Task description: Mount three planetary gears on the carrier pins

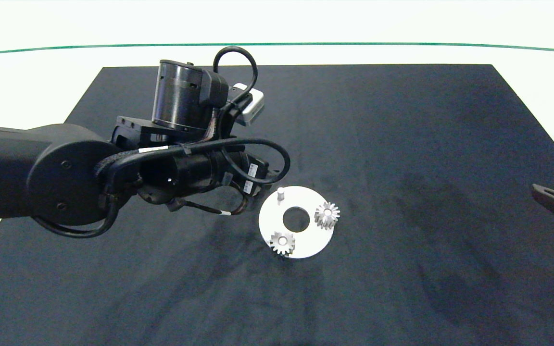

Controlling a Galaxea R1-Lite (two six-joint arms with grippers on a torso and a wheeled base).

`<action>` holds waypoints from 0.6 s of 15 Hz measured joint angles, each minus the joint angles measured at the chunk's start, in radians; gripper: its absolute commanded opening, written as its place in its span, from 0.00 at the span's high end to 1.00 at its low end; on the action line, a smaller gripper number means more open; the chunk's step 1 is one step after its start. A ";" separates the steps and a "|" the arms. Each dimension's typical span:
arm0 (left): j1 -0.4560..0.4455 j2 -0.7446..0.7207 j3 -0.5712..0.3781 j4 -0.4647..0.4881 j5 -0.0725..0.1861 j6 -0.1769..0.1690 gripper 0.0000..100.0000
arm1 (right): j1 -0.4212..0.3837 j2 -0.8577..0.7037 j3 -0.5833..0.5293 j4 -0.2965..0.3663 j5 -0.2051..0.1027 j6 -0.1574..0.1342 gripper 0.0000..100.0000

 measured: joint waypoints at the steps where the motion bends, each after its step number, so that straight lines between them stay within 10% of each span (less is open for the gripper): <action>1: 0.007 0.021 -0.024 0.000 0.000 0.000 0.00 | 0.000 0.000 0.000 0.000 0.000 0.000 0.00; 9: 0.030 0.114 -0.053 -0.004 0.000 -0.002 0.00 | 0.000 0.000 0.000 0.000 0.000 0.000 0.00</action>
